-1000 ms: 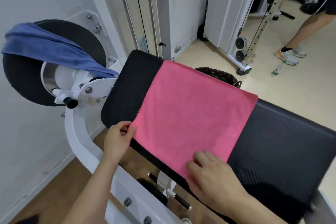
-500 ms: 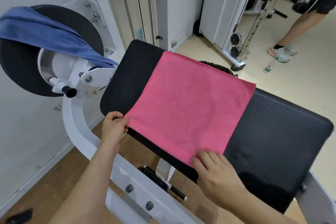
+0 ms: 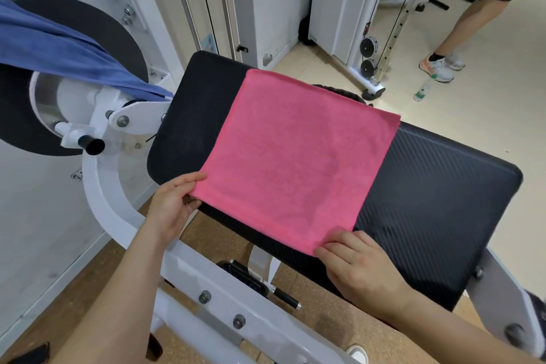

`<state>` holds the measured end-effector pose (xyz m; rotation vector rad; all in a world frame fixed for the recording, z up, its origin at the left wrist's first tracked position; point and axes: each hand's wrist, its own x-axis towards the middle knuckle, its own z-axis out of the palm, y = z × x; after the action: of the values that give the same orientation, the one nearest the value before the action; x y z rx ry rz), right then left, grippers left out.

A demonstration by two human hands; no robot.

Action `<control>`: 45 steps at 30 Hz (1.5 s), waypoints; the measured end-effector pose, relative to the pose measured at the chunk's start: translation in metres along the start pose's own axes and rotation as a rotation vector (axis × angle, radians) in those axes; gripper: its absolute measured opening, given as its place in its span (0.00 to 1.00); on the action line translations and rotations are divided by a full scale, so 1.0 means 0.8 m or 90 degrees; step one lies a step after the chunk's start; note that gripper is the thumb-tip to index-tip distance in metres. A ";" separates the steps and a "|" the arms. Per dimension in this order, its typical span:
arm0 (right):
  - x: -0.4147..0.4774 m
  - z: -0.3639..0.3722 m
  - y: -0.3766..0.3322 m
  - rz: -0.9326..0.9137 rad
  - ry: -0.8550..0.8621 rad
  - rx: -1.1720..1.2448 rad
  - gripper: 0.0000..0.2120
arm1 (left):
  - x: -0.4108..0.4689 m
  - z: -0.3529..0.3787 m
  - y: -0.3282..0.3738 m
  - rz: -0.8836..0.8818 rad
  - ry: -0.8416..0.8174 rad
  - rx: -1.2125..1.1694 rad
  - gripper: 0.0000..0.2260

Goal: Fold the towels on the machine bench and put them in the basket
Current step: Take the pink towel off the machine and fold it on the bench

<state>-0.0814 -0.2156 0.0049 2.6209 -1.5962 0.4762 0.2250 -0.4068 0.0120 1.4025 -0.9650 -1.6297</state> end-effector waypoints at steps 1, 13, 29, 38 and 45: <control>-0.001 -0.003 -0.001 0.017 -0.007 0.008 0.10 | 0.000 -0.005 0.002 -0.010 -0.031 0.019 0.15; -0.008 -0.027 -0.018 0.442 0.113 0.432 0.25 | -0.020 -0.026 0.019 0.042 -0.060 0.426 0.15; 0.067 -0.139 0.037 0.594 -0.001 0.608 0.08 | -0.017 -0.028 0.065 0.038 -0.046 0.158 0.11; 0.155 -0.141 0.101 0.631 0.211 0.409 0.08 | 0.056 0.048 0.110 0.129 0.039 0.149 0.09; 0.176 -0.117 0.115 0.615 0.224 0.173 0.08 | 0.094 0.076 0.109 0.150 0.129 0.131 0.11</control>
<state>-0.1243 -0.3630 0.1212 1.5457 -2.6754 1.1527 0.1633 -0.5079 0.0662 1.4939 -1.1541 -1.2192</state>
